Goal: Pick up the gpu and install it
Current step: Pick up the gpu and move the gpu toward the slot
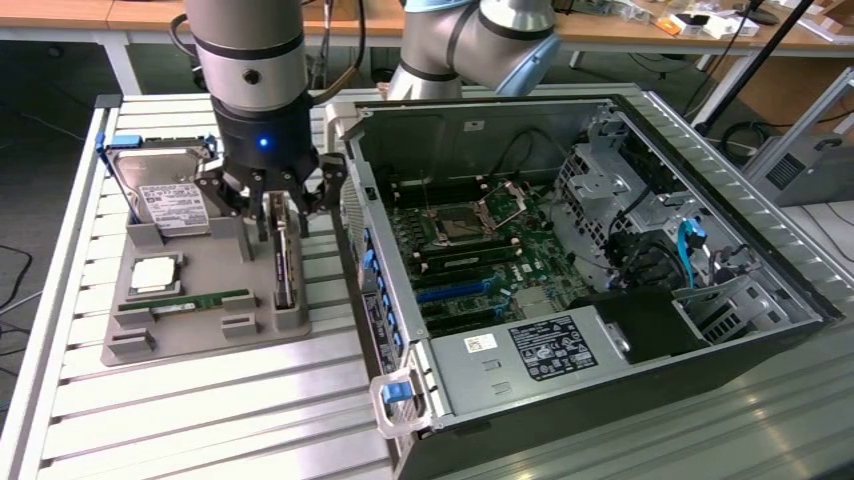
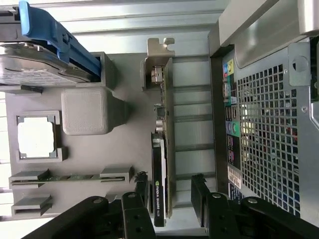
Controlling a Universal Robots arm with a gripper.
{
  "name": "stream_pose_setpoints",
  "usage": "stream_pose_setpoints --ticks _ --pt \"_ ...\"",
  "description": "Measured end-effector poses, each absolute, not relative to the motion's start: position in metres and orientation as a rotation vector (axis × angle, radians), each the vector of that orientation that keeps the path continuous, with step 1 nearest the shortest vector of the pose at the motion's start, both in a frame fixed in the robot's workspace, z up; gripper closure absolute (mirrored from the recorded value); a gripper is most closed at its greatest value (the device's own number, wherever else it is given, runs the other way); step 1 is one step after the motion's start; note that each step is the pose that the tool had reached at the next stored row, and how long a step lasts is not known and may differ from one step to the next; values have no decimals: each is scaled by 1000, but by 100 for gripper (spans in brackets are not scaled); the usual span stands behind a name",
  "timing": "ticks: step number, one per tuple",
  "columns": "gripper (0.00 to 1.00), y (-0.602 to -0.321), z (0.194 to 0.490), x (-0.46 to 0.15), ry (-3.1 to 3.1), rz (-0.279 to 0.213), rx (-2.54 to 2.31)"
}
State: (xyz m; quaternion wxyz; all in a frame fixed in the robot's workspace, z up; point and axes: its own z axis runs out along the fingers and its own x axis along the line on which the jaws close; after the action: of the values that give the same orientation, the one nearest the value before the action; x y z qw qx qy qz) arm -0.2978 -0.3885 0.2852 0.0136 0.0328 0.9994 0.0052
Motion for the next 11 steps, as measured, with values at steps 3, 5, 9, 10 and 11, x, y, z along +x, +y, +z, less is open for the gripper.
stream_pose_setpoints --ticks 3,5,9,10,11 --pt "52 -385 283 -298 3113 17 95" --pt "52 -383 281 -298 3113 17 89" --pt "52 -379 277 -298 3113 17 74" --pt "52 -378 277 -298 3113 17 71" --pt "52 -378 276 -298 3114 17 69"
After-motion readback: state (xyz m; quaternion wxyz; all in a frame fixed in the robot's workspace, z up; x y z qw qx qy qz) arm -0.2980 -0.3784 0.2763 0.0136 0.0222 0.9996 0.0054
